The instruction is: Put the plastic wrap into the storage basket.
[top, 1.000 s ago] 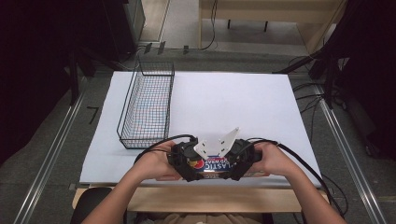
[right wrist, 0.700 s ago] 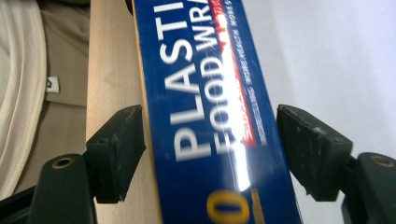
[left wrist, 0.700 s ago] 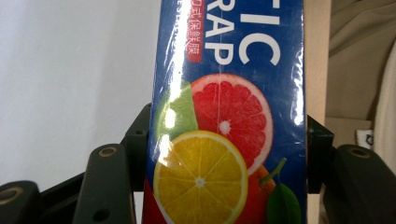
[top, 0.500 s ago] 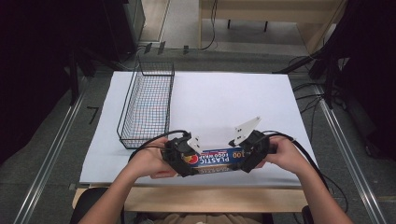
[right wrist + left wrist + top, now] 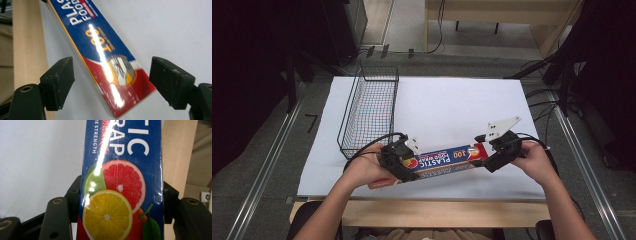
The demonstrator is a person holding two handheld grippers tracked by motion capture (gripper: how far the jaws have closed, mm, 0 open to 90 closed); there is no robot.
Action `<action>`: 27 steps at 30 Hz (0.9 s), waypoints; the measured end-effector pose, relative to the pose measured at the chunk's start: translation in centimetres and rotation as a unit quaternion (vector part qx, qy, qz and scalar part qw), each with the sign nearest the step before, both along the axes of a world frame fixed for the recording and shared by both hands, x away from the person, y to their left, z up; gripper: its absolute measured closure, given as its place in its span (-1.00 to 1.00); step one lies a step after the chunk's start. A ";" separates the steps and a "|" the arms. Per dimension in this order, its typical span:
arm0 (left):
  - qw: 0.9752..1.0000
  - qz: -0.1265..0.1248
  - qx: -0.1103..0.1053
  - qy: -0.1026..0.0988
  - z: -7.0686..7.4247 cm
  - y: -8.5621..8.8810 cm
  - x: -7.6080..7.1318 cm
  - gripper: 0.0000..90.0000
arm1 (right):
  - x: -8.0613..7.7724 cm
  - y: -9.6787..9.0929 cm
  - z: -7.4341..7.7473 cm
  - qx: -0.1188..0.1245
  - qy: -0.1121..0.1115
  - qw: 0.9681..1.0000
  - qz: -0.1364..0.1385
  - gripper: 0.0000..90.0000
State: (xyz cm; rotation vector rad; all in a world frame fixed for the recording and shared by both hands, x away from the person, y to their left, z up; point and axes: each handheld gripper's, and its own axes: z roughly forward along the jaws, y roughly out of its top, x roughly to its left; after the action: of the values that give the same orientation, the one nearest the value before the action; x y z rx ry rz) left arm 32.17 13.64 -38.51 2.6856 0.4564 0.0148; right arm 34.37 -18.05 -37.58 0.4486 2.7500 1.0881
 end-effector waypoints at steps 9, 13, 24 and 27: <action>0.999 0.038 -0.010 -0.003 1.0 1.2 0.5 -0.11 | 0.6 -1.6 -0.6 0.008 -0.016 0.999 -0.046 -0.54; 0.999 0.051 -0.016 -0.005 1.5 1.5 0.6 -0.11 | 0.9 -1.8 -1.2 0.008 -0.017 0.998 -0.066 -0.54; 0.996 0.079 -0.029 -0.005 2.8 2.1 0.6 -0.11 | 1.5 -1.5 -3.4 0.000 -0.017 0.995 -0.098 -0.54; 0.996 0.088 -0.030 -0.012 3.2 2.2 0.5 -0.11 | 1.5 -1.1 -4.1 -0.005 -0.013 0.995 -0.103 -0.54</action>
State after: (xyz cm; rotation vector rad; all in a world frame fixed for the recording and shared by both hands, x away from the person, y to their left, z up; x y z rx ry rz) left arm 32.65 15.82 -35.30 2.5751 0.6741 0.0834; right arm 35.89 -19.19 -41.65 0.6938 2.6139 1.0211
